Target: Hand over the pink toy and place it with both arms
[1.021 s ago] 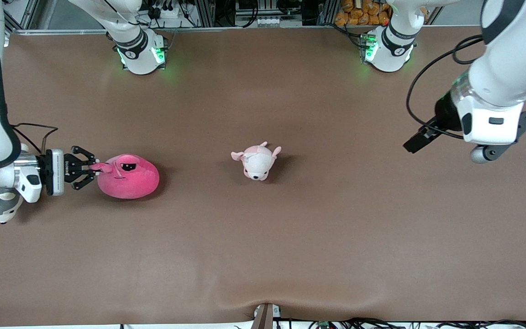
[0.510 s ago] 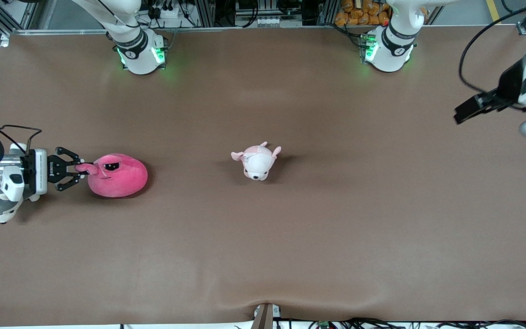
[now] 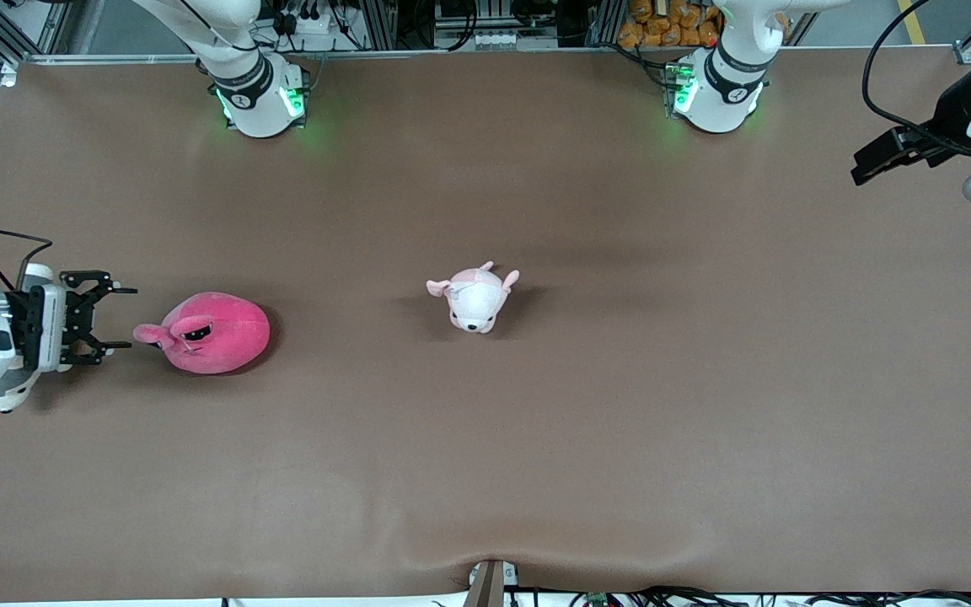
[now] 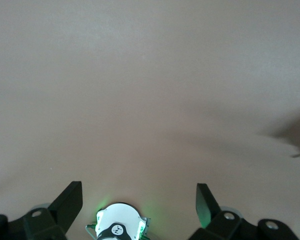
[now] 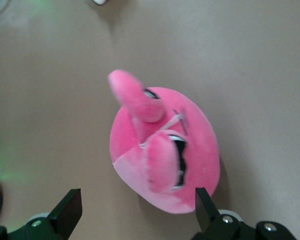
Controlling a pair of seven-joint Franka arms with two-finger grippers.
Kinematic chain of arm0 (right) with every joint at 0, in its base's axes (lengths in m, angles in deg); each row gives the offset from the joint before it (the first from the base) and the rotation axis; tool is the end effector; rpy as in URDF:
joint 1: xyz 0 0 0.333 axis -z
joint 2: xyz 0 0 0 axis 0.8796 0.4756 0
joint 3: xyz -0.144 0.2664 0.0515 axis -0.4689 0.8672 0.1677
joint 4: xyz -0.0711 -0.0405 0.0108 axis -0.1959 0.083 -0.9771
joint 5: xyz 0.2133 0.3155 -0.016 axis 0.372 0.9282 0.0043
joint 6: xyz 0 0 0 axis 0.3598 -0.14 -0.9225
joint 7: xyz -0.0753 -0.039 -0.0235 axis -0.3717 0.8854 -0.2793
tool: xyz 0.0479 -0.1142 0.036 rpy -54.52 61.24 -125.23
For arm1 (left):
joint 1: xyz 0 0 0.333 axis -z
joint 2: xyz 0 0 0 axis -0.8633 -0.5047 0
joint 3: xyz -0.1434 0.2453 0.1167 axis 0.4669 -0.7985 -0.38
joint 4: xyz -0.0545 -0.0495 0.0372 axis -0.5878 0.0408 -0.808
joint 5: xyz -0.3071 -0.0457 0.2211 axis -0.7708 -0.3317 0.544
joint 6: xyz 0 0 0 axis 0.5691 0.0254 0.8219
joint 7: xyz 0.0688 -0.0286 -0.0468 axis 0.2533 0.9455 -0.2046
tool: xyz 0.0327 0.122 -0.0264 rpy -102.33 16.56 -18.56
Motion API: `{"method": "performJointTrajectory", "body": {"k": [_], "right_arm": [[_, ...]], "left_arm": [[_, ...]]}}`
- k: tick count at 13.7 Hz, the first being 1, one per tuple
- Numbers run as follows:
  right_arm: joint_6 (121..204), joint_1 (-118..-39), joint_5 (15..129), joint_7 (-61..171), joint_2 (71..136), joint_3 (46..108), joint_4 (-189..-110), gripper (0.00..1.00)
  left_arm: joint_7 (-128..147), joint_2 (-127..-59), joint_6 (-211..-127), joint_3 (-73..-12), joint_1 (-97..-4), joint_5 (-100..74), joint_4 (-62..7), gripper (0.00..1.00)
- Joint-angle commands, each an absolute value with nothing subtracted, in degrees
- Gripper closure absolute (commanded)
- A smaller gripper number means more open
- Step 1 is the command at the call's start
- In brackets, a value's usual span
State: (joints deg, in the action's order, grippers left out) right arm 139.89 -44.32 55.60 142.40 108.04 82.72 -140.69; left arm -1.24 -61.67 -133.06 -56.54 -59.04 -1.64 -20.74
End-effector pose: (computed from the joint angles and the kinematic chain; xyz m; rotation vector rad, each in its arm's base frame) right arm 0.6000 -0.1373 0.3212 -2.1212 -1.4872 -0.0570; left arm 0.4906 -0.0388 0.6106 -3.0524 -0.3348 0.1384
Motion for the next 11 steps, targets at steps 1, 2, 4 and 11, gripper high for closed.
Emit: {"method": "performJointTrajectory", "body": {"k": [1,2,4,11], "right_arm": [[139.17,-47.44,50.04,130.88,103.13,83.07,-141.29,0.00],[139.08,-48.67,49.06,126.48,101.20,83.07,-141.82,0.00],[139.17,-50.08,47.92,119.70,97.68,83.07,-143.66,0.00],[140.22,-53.51,46.07,94.30,85.11,83.33,-150.61,0.00]], "left_arm": [[0.24,-58.97,-134.47,-57.18,-58.63,-2.44,-23.27,0.00],[0.24,-58.97,-134.64,-57.09,-58.54,-2.44,-23.27,0.00],[0.24,-58.35,-134.99,-56.74,-58.54,-2.70,-23.27,0.00],[3.14,-58.26,-136.75,-57.18,-58.63,-3.50,-22.48,0.00]]}}
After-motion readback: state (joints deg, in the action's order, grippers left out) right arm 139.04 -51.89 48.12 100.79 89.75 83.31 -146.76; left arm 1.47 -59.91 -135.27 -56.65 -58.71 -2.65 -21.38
